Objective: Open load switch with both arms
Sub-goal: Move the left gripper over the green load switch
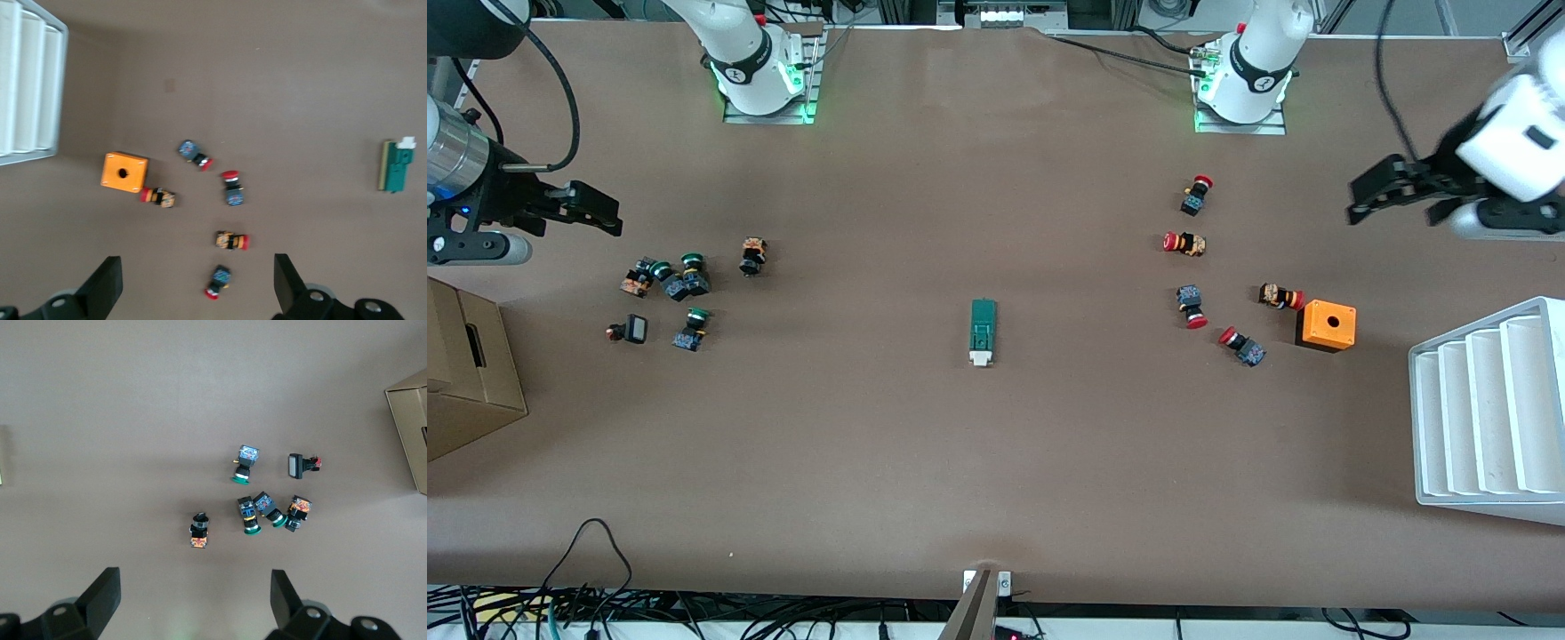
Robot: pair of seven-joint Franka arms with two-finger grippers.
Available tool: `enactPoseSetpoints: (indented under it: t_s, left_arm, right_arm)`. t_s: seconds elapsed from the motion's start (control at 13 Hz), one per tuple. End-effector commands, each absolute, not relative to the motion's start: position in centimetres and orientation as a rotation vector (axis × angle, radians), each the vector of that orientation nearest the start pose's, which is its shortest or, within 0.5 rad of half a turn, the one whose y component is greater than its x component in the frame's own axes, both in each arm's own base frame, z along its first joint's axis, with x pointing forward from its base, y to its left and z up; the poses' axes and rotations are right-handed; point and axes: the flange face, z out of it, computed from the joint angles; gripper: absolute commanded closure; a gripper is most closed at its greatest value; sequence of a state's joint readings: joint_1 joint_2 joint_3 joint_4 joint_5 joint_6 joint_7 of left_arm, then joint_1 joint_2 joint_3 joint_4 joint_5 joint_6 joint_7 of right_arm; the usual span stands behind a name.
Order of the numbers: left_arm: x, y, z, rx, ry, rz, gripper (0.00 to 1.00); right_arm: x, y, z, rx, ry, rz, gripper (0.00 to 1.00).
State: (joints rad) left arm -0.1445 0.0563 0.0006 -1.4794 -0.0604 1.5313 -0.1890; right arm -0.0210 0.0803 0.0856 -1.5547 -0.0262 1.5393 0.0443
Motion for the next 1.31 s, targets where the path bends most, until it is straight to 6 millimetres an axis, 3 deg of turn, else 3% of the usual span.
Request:
enactPoseSetpoints:
  t_s: [0.0,0.23,0.46,0.77,1.08,1.23]
  left_arm:
    - [56.7,-15.5,61.2,-3.219,-0.154,-0.003,0.00]
    - [57.1,-24.4,57.3,-3.216,-0.346,-0.017,0.00]
    - [56.4,-33.7,52.8,-3.194,-0.512,-0.113,0.00]
    - [54.0,-43.9,46.7,-3.131,-0.600,-0.379,0.00]
    - [49.9,-52.1,38.6,-3.050,-0.627,-0.734,0.00]
    - [46.7,-55.1,34.1,-2.996,-0.557,-0.922,0.00]
  right_arm:
    - [57.3,3.4,59.1,-3.170,-0.027,0.150,0.01]
    - [58.0,2.7,58.2,-3.201,-0.033,0.156,0.01]
    - [58.8,2.4,55.8,-3.202,-0.025,0.235,0.01]
    - [59.1,1.8,55.9,-3.173,-0.281,0.223,0.01]
    - [63.6,2.7,54.2,-3.137,-0.246,0.207,0.01]
    - [67.0,3.7,52.8,-3.061,0.013,0.175,0.03]
